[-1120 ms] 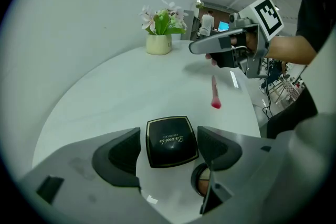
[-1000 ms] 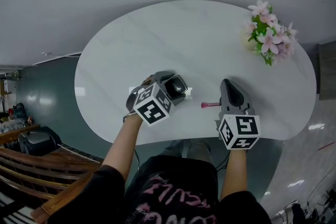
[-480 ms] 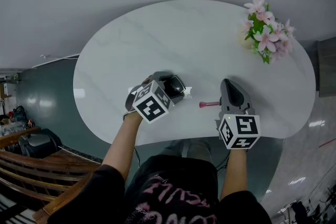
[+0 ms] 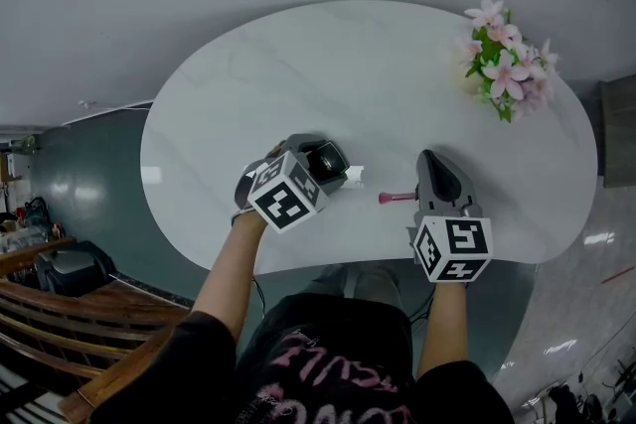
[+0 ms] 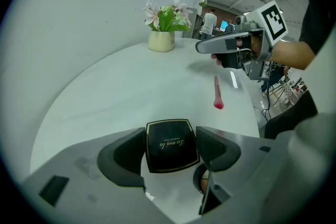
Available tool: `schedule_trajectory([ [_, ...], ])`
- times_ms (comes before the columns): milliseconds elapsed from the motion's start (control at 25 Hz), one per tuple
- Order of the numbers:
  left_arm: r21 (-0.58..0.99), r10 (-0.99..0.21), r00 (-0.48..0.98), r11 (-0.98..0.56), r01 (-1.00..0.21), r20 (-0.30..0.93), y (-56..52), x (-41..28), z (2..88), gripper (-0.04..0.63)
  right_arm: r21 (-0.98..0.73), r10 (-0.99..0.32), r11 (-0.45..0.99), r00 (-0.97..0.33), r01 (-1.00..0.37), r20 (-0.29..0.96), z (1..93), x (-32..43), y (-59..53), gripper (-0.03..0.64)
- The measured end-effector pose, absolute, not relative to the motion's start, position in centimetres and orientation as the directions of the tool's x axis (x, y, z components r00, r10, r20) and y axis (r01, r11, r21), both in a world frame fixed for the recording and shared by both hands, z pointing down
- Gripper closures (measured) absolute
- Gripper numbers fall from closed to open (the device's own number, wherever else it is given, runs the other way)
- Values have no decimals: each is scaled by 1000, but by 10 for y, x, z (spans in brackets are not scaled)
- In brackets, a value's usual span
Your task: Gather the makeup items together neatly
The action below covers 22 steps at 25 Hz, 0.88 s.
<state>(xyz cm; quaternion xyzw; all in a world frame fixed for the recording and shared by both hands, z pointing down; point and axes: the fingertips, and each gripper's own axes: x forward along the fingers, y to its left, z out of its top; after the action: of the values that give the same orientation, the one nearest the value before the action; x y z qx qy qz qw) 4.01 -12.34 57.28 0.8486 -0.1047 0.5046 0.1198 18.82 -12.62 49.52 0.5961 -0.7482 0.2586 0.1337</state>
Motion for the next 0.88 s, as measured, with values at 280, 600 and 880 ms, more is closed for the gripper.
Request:
schedule_trajectory([
  [280,78,-104,456,-928,-364,884,-135,13,568,291,-237,-820,171,-271,-956,505,496,180,-130,554],
  [600,64,-147,423,-893,-446,894,-134,-34,562,291,-241,-806,222,-317,-945,500,494,158,-137,554],
  [880,60,-146,395,-883,-466,907,-109,-76,562,292,-243,-781,294,-379,-924,496,493,119,-141,554],
])
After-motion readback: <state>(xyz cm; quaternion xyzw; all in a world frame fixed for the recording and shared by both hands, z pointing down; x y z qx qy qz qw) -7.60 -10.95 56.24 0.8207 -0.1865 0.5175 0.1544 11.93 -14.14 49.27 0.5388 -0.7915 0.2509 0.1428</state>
